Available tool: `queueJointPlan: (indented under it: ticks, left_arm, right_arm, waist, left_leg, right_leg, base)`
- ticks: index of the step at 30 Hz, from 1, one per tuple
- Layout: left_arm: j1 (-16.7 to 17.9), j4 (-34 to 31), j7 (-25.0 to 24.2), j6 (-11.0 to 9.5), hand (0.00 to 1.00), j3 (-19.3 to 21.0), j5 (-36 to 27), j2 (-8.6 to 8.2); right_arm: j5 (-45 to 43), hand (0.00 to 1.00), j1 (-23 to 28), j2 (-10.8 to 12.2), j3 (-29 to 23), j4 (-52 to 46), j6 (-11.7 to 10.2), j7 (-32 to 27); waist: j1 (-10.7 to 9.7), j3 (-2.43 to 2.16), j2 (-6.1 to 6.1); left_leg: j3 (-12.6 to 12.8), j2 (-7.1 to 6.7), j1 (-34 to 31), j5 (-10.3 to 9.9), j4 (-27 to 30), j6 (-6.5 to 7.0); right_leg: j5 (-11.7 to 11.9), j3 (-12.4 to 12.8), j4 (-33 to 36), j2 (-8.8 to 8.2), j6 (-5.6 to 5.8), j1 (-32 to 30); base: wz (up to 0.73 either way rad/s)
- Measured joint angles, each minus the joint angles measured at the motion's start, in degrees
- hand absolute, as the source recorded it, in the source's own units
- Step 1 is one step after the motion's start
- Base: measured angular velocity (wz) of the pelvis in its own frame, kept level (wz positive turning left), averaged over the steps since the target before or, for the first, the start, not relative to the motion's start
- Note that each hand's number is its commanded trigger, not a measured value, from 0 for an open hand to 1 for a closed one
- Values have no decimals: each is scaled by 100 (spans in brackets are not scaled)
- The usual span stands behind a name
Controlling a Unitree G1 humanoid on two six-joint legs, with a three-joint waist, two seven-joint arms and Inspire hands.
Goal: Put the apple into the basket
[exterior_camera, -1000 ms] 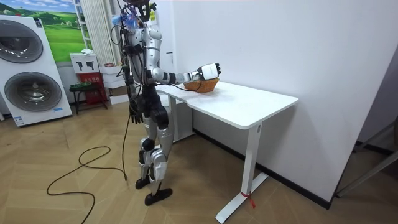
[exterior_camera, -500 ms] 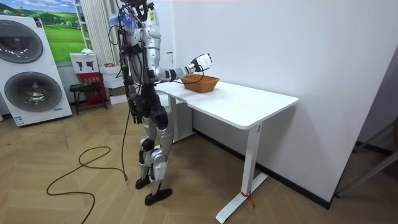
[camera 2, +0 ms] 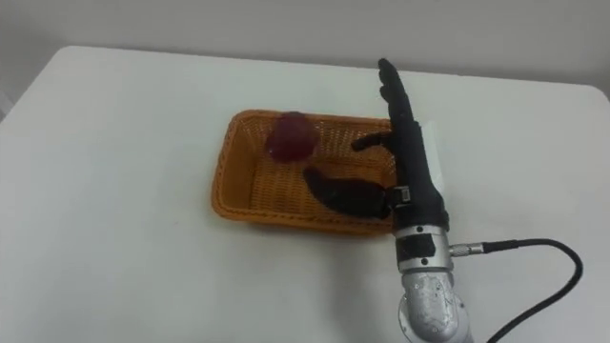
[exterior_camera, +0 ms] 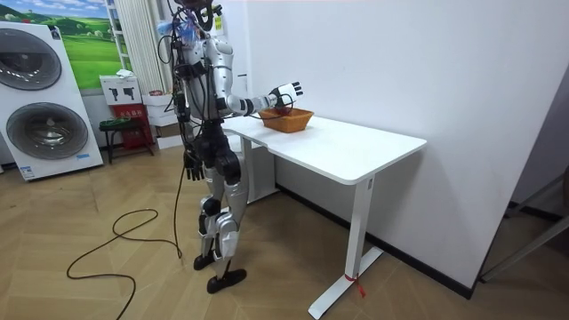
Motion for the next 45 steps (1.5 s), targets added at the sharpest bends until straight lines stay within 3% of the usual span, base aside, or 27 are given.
queueJointPlan:
  ticks: [10, 16, 20, 26, 31, 35, 41, 43, 45]
  left_arm:
    - [7, 13, -3, 44, 0, 5, -2, 0]
    - [17, 13, -17, 38, 0, 185, 10, -1]
    - [113, 11, -23, -4, 0, 530, 10, 0]
    - [401, -90, -14, -2, 0, 1063, 16, 17]
    - [600, -237, 184, -70, 0, 1487, 14, 50]
    - [601, -347, 235, -71, 0, 1698, 22, 57]
    - [631, -508, 385, 20, 0, 2075, 32, 33]
    - [630, -575, 379, 105, 0, 2155, 128, 11]
    - [624, -678, 377, 177, 0, 2158, 128, 9]
  right_arm:
    - [37, 0, -7, -2, -44, 6, 0, -1]
    - [22, 0, -62, -2, -446, 2, -3, -80]
    - [26, 0, -71, -19, -1197, 2, -20, -395]
    - [180, 0, -71, -73, -2437, 8, -101, -1335]
    - [1034, 0, -113, -263, -3752, 650, -265, -2446]
    - [1894, 0, -99, -264, -4251, 1468, -296, -3128]
    - [3884, 0, -110, -266, -4940, 3387, -242, -3271]
    - [4370, 0, -88, -255, -5099, 3915, -101, -3203]
    - [4659, 0, 23, -245, -5142, 4635, -25, -3064]
  waist:
    - [-15, -1, 34]
    - [-39, -7, 18]
    - [-99, -18, 1]
    - [-393, -40, -47]
    - [-636, -58, -126]
    - [-752, -58, -172]
    - [-933, -97, -177]
    - [-970, -122, -178]
    - [-997, -121, -82]
  left_leg:
    - [-65, -4, 28, 1, 10, 0]
    - [-119, -12, 129, 1, 53, 0]
    - [-126, -16, 125, 1, 56, 0]
    - [-137, -17, 123, 1, 40, 0]
    - [-160, -59, 118, 1, 61, 0]
    - [-145, -56, 117, 1, 48, 0]
    - [-149, -17, 79, 1, -13, 1]
    - [-120, -18, 32, 1, 14, 2]
    - [-123, -35, 28, 3, 57, 4]
  right_leg:
    - [0, -36, -2, -3, 0, 57]
    - [0, -103, -12, -13, 0, 200]
    - [0, -126, -5, -11, 0, 211]
    - [0, -177, 4, -15, 0, 210]
    - [-1, -225, 4, -20, 2, 219]
    - [-2, -210, 0, -19, 2, 214]
    - [-1, -162, 7, -16, 2, 157]
    - [-1, -101, 12, -17, 2, 98]
    - [-1, -92, 11, -21, 2, 106]
  base:
    - [1]
    - [6]
    - [1]
    - [1]
    - [3]
    - [-1]
    - [-1]
    - [-7]
    - [-3]
